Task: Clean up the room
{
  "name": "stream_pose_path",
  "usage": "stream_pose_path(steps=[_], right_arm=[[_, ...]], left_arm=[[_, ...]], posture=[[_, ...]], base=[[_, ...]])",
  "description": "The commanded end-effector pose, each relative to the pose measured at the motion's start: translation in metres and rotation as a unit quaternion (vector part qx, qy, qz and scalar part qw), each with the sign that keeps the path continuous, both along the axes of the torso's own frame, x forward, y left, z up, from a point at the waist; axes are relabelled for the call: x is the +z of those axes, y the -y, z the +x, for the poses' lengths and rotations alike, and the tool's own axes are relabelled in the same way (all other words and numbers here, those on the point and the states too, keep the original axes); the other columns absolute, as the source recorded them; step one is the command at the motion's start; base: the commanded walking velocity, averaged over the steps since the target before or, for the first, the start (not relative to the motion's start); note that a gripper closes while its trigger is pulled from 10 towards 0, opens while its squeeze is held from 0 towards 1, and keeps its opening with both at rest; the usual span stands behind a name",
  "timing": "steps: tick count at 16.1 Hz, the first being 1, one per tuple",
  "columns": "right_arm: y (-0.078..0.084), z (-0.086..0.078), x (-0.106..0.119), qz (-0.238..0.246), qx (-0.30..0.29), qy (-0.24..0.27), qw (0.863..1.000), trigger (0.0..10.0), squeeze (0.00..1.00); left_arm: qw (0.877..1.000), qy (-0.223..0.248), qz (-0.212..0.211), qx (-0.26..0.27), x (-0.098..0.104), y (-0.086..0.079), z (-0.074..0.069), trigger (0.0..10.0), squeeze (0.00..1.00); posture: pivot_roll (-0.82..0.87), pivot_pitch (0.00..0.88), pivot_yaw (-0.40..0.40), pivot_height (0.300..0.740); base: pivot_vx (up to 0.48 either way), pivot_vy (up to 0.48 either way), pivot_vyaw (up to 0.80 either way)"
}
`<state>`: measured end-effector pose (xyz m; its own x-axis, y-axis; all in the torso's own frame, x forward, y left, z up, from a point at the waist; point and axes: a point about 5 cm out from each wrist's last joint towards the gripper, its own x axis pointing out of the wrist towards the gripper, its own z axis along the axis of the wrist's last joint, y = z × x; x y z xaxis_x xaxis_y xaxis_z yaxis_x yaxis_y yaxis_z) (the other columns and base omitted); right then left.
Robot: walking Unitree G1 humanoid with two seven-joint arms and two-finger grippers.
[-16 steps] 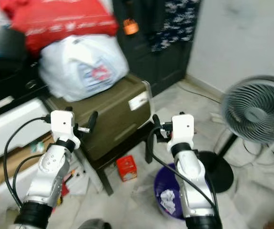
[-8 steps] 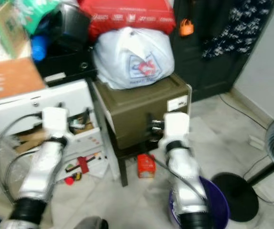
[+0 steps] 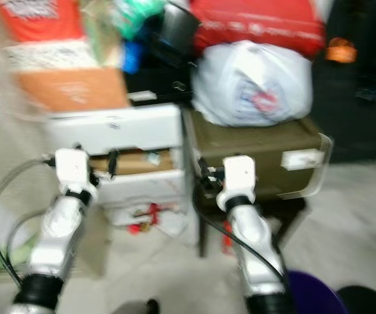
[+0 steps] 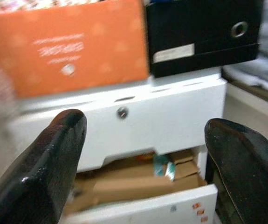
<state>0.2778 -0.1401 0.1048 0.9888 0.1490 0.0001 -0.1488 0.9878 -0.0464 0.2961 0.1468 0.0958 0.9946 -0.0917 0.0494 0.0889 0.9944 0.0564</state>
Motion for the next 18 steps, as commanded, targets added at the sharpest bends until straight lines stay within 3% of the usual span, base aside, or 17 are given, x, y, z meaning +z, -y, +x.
stream_pose_path(steps=[1,10,18], right_arm=[[0.000,0.001,0.001,0.003,0.000,-0.001,1.000,10.0,0.00],[-0.003,-0.005,-0.005,0.004,-0.005,-0.010,1.000,10.0,0.00],[0.003,-0.008,-0.012,0.009,-0.034,-0.035,0.999,10.0,0.00]], left_arm=[[1.000,-0.001,0.001,-0.001,0.001,-0.001,0.001,10.0,0.00],[1.000,-0.006,0.018,-0.002,-0.004,-0.004,-0.006,10.0,0.00],[0.999,-0.017,0.024,-0.013,-0.008,0.003,-0.011,10.0,0.00]], posture=[[-0.02,0.000,0.030,0.740],[0.00,0.000,0.031,0.740],[0.00,0.000,0.027,0.740]], base=[[0.000,0.000,0.79],[0.000,0.000,0.69],[0.000,0.000,0.00]])
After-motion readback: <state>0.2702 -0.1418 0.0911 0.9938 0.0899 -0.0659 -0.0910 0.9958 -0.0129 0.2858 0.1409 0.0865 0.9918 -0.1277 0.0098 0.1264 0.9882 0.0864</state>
